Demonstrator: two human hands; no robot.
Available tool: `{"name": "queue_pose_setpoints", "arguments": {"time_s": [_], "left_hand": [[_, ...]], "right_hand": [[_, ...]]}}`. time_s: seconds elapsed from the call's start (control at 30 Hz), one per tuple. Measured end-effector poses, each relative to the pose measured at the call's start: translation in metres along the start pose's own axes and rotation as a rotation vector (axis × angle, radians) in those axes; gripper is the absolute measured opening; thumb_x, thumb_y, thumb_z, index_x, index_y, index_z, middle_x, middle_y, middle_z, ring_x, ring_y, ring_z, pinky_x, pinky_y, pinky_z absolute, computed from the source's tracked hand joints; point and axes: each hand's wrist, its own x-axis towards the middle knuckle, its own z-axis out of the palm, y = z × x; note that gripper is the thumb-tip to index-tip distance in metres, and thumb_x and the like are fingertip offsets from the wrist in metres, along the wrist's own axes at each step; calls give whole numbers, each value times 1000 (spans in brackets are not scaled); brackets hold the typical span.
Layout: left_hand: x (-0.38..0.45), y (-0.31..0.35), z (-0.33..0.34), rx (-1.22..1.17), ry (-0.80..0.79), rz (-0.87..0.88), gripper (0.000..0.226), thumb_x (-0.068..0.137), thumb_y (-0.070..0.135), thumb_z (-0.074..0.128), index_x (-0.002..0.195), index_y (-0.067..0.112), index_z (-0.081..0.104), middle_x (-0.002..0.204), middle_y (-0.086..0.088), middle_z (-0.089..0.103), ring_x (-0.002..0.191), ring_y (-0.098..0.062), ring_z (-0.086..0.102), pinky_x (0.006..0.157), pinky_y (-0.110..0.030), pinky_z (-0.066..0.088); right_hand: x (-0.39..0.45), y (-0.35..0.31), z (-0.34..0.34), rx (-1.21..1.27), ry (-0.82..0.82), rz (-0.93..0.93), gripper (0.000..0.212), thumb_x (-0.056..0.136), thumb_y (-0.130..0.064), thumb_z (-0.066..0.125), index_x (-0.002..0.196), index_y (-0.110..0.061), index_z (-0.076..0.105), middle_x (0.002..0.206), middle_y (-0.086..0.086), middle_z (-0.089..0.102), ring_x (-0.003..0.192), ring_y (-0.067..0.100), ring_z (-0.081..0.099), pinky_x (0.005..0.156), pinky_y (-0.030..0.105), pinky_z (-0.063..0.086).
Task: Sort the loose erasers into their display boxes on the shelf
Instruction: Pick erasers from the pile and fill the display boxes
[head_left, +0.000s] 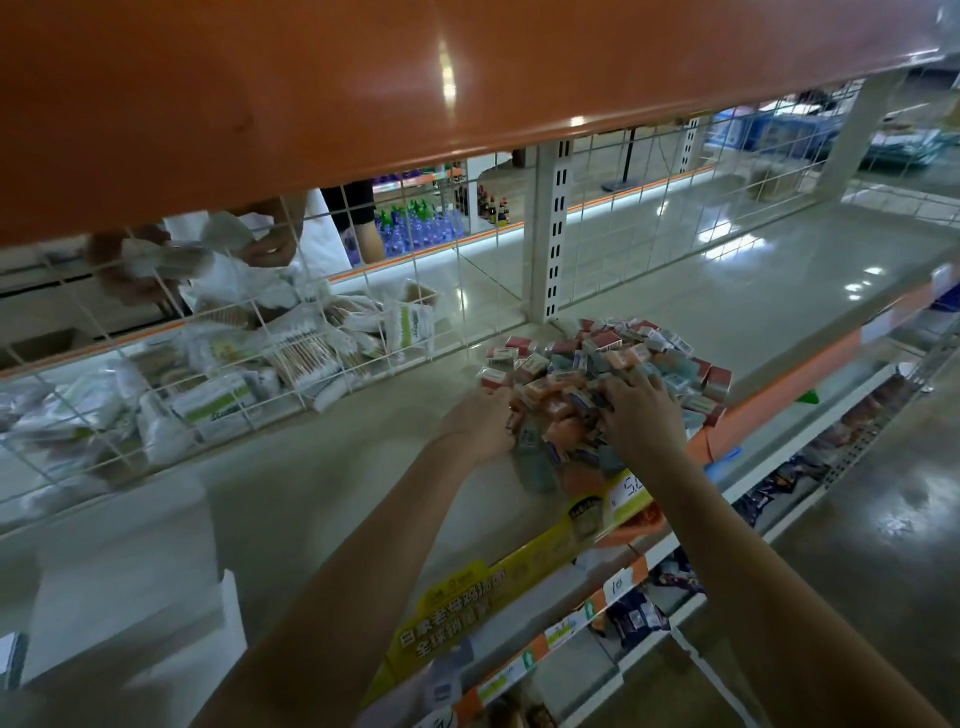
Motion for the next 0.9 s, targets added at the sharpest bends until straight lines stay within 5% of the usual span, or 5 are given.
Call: {"name": "queue_pose_setpoints", "arguments": {"time_s": [0.1,0.23,0.53,0.67,0.9], "left_hand": [[-3,-2,-7,-25,-83,4,63,79,34,69,135,20,42,135,-8,45,119,-27,48,94,-37,44],[-7,-2,-19,-24,-176,33,54,81,24,66,131,18,45,130,-9,50,113,-26,51,79,-29,41],[-14,-3,-24,81,-99,152,59,90,0,45,134,39,46,138,-4,43,116,-26,49,86,-31,42],[-14,-7,-21,96,-17,162,47,88,8,54,119,44,57,128,-2,46,107,-24,52,81,-30,44],[-22,-19,-29,126,-56,93,31,83,29,68,112,26,55,117,-4,56,101,-23,54,74,-30,41]], "right_hand": [[2,-1,-2,11,10,-9,34,90,-14,51,124,-12,52,136,10,45,125,31,37,97,43,39],[1,-4,-2,9,19,-17,32,90,-11,49,122,-8,54,137,10,44,126,31,37,96,44,41],[1,3,-4,77,67,-18,29,90,-16,49,115,-4,55,120,16,55,113,32,47,92,39,41],[-6,7,-6,255,131,-14,22,91,-14,50,105,-1,60,102,19,62,94,34,53,75,37,41],[-22,-1,-15,695,58,40,21,94,-13,47,103,-6,64,72,3,57,55,11,46,48,21,32]]}}
